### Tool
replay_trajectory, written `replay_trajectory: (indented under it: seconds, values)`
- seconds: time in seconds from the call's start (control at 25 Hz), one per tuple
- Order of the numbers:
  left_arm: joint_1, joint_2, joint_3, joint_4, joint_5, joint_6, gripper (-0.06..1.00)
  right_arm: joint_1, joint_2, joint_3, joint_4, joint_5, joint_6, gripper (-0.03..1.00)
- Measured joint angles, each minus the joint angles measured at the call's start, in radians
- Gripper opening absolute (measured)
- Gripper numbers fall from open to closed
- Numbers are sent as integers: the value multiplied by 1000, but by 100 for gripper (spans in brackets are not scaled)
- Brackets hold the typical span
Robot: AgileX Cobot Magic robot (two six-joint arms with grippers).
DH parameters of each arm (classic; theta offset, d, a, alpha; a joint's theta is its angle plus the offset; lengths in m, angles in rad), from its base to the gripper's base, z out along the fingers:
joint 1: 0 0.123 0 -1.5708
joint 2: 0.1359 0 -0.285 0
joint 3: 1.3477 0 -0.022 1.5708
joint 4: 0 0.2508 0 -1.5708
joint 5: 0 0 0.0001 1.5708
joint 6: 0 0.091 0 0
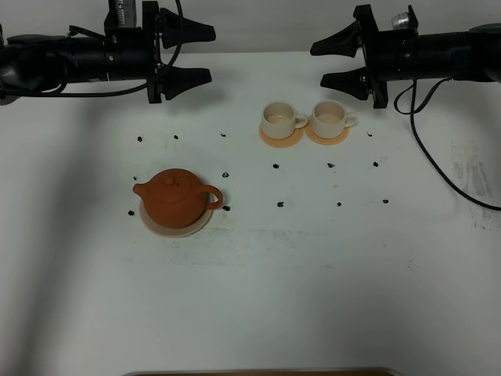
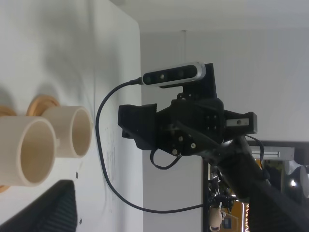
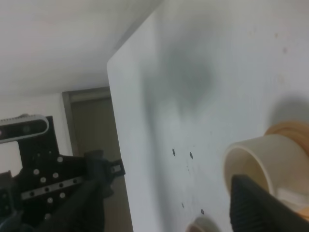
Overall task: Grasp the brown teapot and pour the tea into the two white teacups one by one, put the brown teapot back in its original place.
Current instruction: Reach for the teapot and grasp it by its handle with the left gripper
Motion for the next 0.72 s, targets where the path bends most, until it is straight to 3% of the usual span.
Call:
replay_trajectory:
  seconds: [0.48, 0.72]
  values:
    - [0, 0, 0, 2, -2, 4, 73, 0, 0, 0, -32, 0, 0, 57]
    - [0, -1, -1, 10, -2, 82, 72, 0, 1, -16, -36, 2, -27, 57]
